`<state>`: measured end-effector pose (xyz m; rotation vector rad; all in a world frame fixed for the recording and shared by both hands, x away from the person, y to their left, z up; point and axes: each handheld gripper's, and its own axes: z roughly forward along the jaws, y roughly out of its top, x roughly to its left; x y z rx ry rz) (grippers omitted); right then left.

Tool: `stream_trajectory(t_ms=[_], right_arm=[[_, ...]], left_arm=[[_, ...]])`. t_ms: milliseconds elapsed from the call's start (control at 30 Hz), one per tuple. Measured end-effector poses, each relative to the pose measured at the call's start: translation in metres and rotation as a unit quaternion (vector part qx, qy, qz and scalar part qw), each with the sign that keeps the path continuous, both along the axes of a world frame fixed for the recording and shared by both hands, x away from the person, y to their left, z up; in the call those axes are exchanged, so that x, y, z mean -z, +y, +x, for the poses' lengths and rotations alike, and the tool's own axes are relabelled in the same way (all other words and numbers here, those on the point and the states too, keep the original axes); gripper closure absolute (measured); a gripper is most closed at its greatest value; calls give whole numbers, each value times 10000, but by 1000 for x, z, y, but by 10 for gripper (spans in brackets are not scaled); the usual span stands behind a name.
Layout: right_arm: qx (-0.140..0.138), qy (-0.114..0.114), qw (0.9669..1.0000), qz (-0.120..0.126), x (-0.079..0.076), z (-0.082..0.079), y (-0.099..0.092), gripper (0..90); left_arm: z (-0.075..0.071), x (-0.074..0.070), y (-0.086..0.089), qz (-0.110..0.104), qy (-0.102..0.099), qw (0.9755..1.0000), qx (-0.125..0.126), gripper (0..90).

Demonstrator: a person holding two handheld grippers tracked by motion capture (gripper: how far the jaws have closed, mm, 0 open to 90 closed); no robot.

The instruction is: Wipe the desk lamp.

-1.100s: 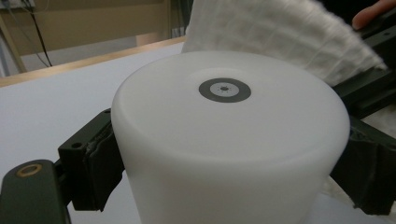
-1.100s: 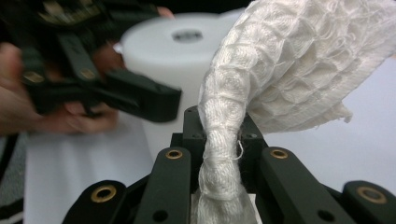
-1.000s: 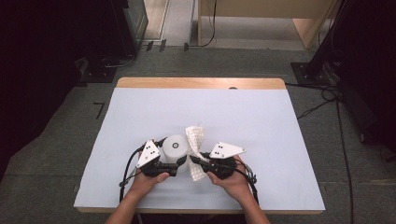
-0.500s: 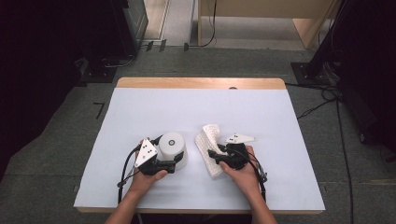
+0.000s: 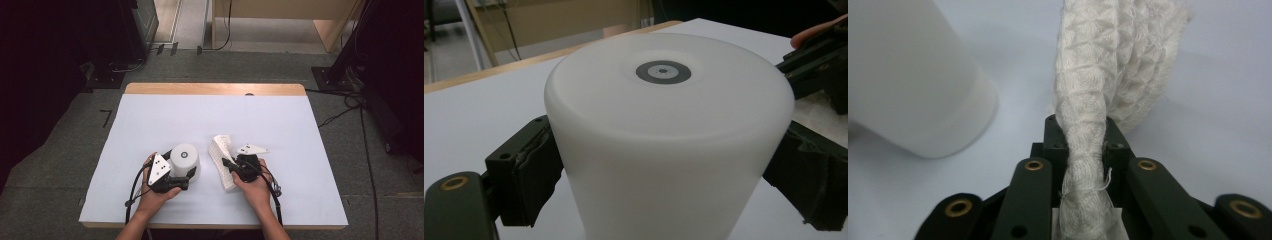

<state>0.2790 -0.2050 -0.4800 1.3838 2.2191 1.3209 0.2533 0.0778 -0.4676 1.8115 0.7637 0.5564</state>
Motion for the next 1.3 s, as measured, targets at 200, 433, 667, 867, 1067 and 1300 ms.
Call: stream_trajectory(t_ms=[200, 433, 667, 867, 1067, 1300], right_arm=[[-746, -616, 9944, 419, -21, -16, 16, 808], [-953, -1365, 9848, 503, -48, -34, 32, 809], [-1359, -649, 9867, 604, -21, -24, 37, 810], [-1522, -331, 9877, 157, 2, -22, 55, 809], [-1426, -728, 9861, 440, -17, -25, 48, 809], [-1082, -1124, 9847, 776, -50, -31, 28, 807]], left_arm=[[2, -1, 0, -42, 49, 9997, 251, 91], [-1, -1, -7, -12, 28, 9989, 467, 91], [7, -2, 3, -124, 149, 9996, 189, 91], [13, -2, 14, -360, 285, 9989, -4, 91], [9, -3, 6, -269, 181, 9993, 202, 92], [5, -8, -9, -32, -108, 9996, 264, 91]])
